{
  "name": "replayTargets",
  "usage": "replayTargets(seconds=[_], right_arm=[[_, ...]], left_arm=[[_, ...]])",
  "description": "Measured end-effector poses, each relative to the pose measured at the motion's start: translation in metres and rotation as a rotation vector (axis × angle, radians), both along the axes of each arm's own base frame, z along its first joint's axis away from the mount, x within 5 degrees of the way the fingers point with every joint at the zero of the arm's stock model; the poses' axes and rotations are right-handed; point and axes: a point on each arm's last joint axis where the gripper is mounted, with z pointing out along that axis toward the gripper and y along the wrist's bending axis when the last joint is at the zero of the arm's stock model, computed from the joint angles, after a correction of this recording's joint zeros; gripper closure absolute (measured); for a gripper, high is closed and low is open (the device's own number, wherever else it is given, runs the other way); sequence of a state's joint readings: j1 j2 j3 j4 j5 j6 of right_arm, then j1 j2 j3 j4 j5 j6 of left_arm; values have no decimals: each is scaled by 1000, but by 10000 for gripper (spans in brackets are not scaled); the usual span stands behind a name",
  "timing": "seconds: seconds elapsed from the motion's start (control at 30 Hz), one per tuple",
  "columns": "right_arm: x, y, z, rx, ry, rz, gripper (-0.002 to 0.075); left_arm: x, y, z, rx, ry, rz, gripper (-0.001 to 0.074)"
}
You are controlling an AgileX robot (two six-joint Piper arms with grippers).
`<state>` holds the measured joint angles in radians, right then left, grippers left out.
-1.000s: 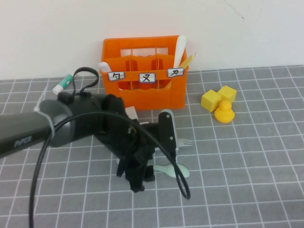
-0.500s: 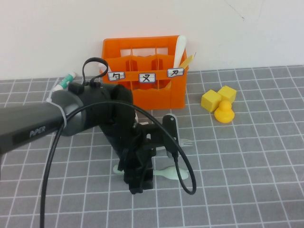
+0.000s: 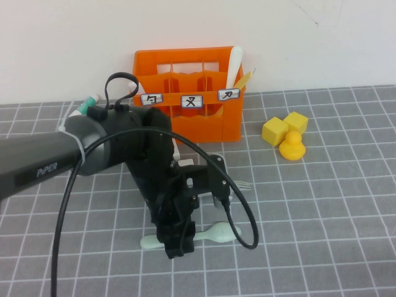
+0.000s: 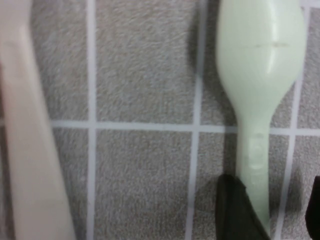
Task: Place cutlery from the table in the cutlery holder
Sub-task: Pick up the spoon
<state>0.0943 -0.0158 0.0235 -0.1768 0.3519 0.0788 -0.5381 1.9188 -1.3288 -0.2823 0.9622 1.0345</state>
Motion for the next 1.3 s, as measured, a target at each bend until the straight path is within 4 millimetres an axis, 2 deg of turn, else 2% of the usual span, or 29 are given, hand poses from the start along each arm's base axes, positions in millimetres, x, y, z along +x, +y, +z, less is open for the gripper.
replayTargets(seconds=[0.37,0.5,0.63,0.83,0.9,1.03,1.3], right_arm=[[0,0,0,0,0,0,729],[0,0,0,0,0,0,729],[0,0,0,0,2,0,729],[0,0,0,0,2,0,729],[0,0,0,0,2,0,729],[0,0,0,0,2,0,729],[0,0,0,0,2,0,729]], left_arm=[[-1,-1,0,9,39,119,491],[-7,-11,-1,54,-6,69,494],[-18,-26,-2,134,-83,11,463],[-24,-35,-2,168,-119,63,454],[-24,-35,-3,170,-115,79,484],[-24,-34,-3,178,-113,90,632],[-23,-33,2,204,-113,152,631]])
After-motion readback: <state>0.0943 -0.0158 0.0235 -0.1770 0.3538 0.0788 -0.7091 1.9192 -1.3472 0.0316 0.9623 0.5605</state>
